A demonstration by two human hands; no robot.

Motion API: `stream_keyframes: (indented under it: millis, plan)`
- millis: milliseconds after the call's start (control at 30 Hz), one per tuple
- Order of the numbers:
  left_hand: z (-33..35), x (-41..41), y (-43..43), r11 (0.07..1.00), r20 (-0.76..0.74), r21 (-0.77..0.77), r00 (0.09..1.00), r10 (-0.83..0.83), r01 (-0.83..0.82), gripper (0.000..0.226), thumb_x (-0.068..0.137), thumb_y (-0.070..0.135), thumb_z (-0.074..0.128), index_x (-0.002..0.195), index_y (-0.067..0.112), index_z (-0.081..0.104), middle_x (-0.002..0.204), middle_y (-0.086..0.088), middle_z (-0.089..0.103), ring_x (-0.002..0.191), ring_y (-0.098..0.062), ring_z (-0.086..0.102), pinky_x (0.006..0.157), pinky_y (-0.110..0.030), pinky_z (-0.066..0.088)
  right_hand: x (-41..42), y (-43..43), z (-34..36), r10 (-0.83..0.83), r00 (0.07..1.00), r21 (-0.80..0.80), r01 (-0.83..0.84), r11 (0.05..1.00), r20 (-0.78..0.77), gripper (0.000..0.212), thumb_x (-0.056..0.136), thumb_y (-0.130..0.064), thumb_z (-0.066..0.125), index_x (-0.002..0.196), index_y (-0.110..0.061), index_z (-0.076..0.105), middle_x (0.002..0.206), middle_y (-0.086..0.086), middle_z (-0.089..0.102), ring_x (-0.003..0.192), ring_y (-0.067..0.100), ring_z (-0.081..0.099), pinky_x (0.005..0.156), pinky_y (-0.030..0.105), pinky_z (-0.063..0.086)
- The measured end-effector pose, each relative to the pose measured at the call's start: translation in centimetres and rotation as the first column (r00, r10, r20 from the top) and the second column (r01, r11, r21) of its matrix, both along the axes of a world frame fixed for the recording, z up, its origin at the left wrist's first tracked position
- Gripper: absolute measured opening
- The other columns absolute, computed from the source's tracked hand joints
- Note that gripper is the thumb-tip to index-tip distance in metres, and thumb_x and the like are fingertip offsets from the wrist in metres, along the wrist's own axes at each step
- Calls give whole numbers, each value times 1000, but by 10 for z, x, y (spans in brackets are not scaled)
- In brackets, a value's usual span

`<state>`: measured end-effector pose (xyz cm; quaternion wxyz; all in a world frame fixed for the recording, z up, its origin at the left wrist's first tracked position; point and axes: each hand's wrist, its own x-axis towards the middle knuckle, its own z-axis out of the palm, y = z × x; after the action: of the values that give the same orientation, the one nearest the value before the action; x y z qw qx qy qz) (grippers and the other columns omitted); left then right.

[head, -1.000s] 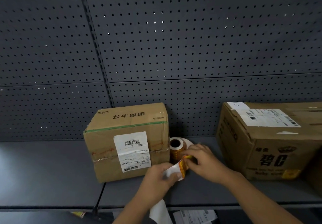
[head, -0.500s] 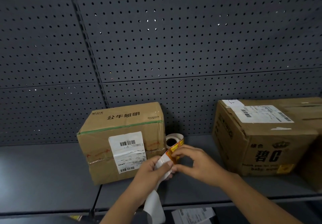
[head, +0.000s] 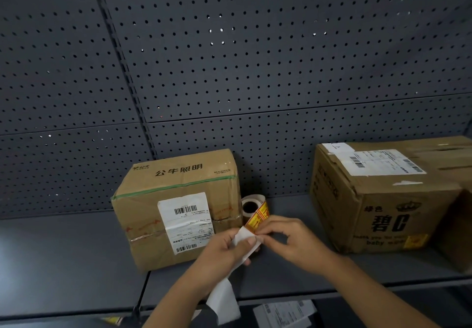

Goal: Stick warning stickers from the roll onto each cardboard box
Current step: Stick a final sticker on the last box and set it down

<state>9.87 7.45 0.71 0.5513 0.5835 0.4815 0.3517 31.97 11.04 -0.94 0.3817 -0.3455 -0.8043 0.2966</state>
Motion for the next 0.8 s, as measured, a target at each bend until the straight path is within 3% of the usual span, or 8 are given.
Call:
stream_keyframes:
  millis: [167,300,400,467,567,667,733,800]
  plan:
    - [-6,2,-1,998,-54,54,998,27,-24,16,101,32,66,110,21,75,91,3,76,76,-10,65,76,-21,51,1,-1,-5,-41,998,16,40,999,45,11,99,-21,68,105,-18,77,101,-13,70,97,13,69,84,38,57]
    - [-7,3,2,998,-94,61,995,25,-19,17,104,27,63,115,20,72,97,-2,80,77,-10,64,80,-28,54,4,2,-4,-88,995,-23,90,996,54,8,101,-23,64,99,-24,71,94,-11,65,87,15,65,75,41,55]
    - [-6,0,3,998,-193,64,981,22,-10,16,104,28,61,115,21,71,97,2,80,73,-7,63,79,-23,53,12,6,-1,-141,988,-70,145,987,54,8,102,-23,64,99,-27,70,90,-13,64,81,12,63,69,30,52]
    - [-7,-2,3,998,-238,62,971,30,-16,15,104,27,61,113,21,71,95,3,80,71,-6,63,76,-20,54,20,9,3,-182,983,-121,182,976,17,9,102,-21,64,99,-27,70,88,-10,68,82,13,67,73,35,56]
    - [-11,-4,3,996,-312,71,947,73,-54,13,103,24,61,104,20,73,90,2,80,68,-6,65,77,-28,57,29,12,11,-254,964,-171,238,956,-75,11,103,-19,64,98,-26,70,88,1,72,82,23,70,70,43,60]
    - [-11,-5,2,995,-438,81,894,90,-60,13,99,34,66,99,23,72,82,3,78,66,-4,67,74,-29,58,27,8,21,-293,943,-179,264,948,-158,12,102,-14,63,95,-21,71,82,6,70,77,29,68,60,35,60]
    - [-7,-7,1,992,-576,122,812,97,-32,25,92,51,69,104,29,70,87,10,74,76,-2,68,71,-25,57,20,0,29,-297,937,-149,272,951,-184,11,101,-12,65,94,-18,71,78,5,69,72,28,68,56,35,60]
    - [-1,-7,0,976,-695,218,702,158,-4,38,86,63,67,110,34,67,96,14,73,87,-4,68,76,-30,58,13,-8,37,-311,925,-97,297,950,-217,11,100,-10,66,93,-17,71,77,2,69,69,24,68,51,37,59]
